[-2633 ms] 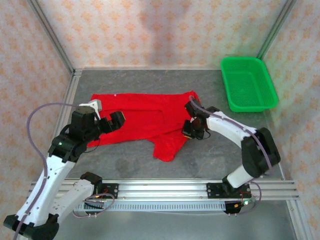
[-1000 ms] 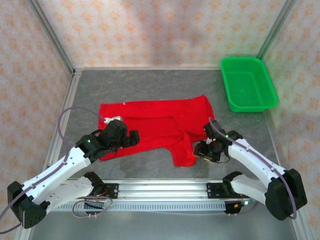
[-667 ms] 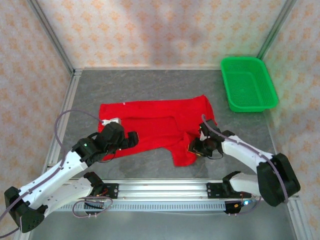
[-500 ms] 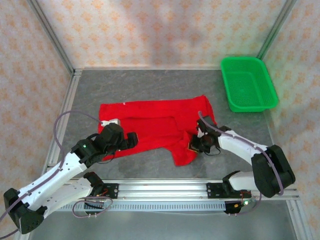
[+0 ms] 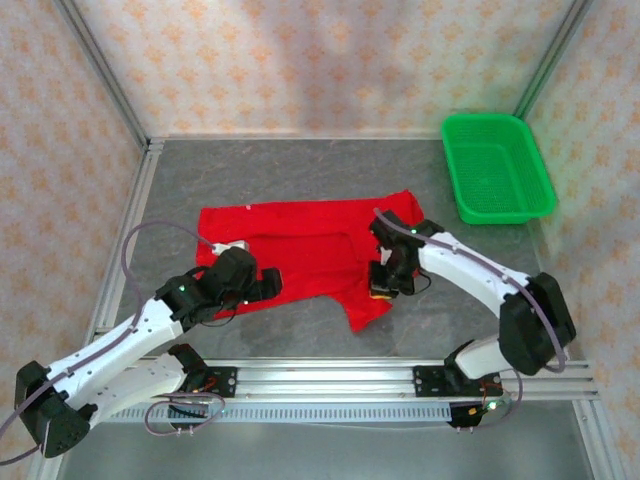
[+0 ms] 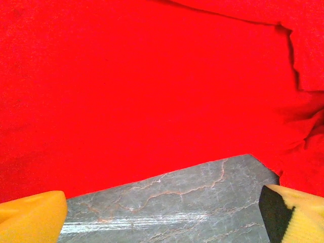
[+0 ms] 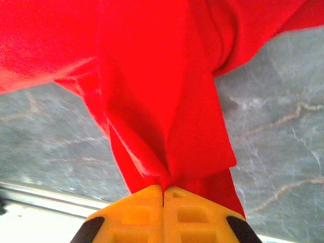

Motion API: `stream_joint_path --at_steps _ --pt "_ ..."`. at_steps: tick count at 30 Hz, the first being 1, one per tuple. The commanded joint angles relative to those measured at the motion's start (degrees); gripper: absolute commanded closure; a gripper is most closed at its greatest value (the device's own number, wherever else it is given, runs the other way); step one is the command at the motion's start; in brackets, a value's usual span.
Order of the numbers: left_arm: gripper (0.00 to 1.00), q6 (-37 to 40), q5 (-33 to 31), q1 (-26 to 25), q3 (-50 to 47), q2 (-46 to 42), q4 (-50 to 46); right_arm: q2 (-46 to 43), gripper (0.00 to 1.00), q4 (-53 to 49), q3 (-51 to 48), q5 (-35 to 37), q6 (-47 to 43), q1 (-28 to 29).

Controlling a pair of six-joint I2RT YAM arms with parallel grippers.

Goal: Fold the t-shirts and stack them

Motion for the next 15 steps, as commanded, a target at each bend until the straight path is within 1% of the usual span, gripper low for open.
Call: stream_joint_path --at_steps 1,4,6,9,10,12,13,15 --pt "0.01 -0.4 -0.4 -0.7 -0.4 0.5 1.1 4.3 0.95 -5.2 3.3 4.4 0.0 2.8" --pt "0.02 -0.6 -0.5 -0.7 -0.7 0.0 0.7 8.6 0.93 -4.2 7.5 4.7 -0.3 6.0" --pt "0.02 -0.6 -0.8 -0.8 -0.8 -0.5 0.0 10.3 0.89 -2.2 9.3 2.6 -0.5 6.9" --pt "0.01 -0.8 -0.8 -0.8 -1.4 -1.6 -0.5 11.2 0.69 0.0 10.7 0.3 -1.0 7.0" --pt "0.01 -0.9 -0.8 -0.8 -1.8 -1.8 -0.7 11.4 0.65 0.3 11.1 0.3 -1.6 7.0" --pt "0.02 -1.2 -0.9 -0.7 -2.3 -2.1 -0.9 10.2 0.6 2.5 10.4 -0.4 -2.2 7.0" --pt "0.02 -1.4 -0.9 -0.8 -2.5 -2.3 -0.9 8.7 0.55 4.6 9.2 -0.5 -1.6 6.9" --pt "0.01 -1.6 -0.6 -0.8 -2.7 -2.5 -0.3 5.2 0.52 7.6 6.6 -1.7 0.2 5.7"
